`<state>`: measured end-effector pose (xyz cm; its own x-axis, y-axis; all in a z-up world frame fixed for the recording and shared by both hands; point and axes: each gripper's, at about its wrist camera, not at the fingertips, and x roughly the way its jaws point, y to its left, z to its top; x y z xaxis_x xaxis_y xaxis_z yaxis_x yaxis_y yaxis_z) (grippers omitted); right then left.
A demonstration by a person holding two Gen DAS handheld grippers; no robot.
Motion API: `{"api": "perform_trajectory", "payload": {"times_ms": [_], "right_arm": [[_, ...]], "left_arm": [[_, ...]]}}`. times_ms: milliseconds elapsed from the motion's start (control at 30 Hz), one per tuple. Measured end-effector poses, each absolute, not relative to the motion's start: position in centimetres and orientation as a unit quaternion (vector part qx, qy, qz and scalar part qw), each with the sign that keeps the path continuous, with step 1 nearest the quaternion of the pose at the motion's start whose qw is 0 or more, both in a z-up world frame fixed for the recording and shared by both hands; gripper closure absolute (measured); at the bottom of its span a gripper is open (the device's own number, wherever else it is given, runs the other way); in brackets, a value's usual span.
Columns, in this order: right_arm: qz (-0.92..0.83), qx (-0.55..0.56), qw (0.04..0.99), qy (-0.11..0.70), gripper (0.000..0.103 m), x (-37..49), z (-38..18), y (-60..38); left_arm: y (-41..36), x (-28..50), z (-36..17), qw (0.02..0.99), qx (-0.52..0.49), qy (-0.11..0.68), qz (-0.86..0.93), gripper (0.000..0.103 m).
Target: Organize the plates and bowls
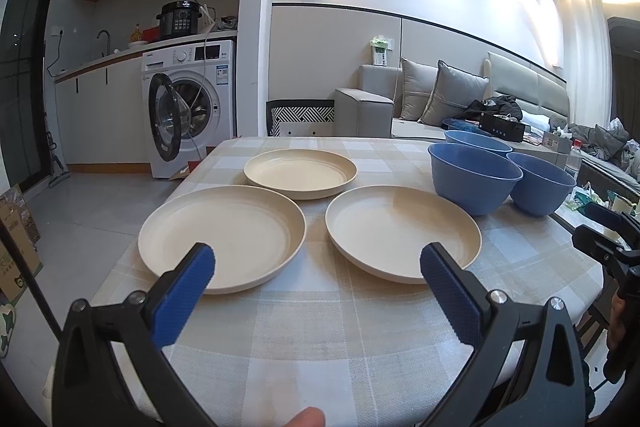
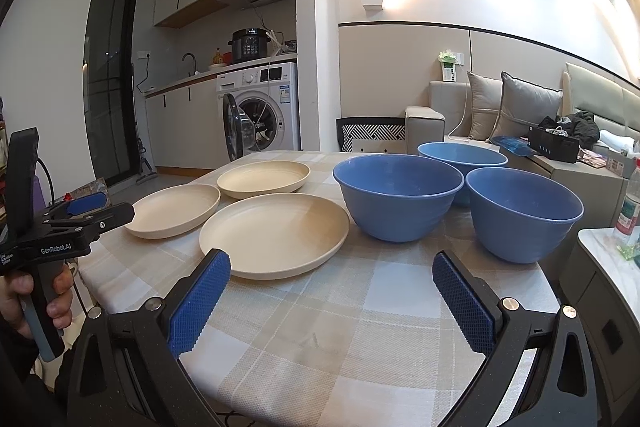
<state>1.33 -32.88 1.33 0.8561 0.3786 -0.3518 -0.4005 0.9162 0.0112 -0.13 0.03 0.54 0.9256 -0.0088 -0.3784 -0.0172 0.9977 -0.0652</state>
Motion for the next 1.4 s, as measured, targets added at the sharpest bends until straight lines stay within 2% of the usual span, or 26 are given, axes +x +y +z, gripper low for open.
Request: {"api": "perform_trajectory", "payload": {"times_ms": [1400], "right_arm": [[0.205,-0.034,0.962,0.177,0.0,1.2,1.0,-32.6]], "left_arm": [[-1.2,-0.6,0.8,0.981,-0.024,0.19,-0.007,0.0]]}}
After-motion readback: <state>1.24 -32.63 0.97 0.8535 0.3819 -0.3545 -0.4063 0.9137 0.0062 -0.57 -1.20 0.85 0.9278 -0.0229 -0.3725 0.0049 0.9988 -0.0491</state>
